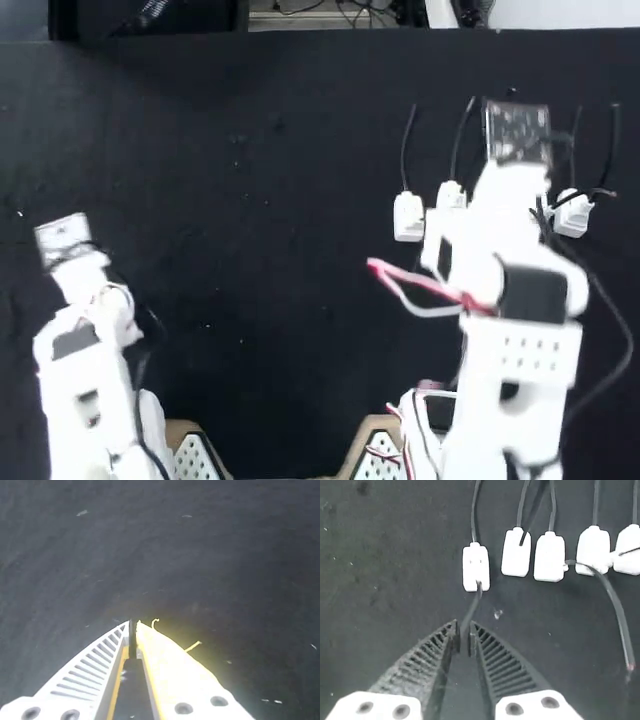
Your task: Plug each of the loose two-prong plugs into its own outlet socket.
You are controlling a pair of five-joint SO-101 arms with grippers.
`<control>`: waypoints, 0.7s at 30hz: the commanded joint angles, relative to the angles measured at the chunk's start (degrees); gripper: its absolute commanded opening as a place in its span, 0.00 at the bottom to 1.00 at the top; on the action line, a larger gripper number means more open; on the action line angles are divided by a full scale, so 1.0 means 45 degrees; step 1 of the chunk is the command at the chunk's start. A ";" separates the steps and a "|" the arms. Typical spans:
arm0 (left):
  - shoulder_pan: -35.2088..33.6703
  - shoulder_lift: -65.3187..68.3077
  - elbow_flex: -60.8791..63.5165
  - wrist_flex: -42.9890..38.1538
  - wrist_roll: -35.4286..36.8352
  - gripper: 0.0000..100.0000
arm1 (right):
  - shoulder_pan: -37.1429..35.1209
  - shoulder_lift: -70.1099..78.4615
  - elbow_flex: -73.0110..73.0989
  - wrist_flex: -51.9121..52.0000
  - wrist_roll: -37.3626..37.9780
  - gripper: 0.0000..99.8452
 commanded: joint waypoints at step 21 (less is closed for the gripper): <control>0.2803 -0.9768 0.3429 0.3614 -0.0703 0.03 | 0.1934 -1.2845 1.1399 -0.0449 0.0137 0.01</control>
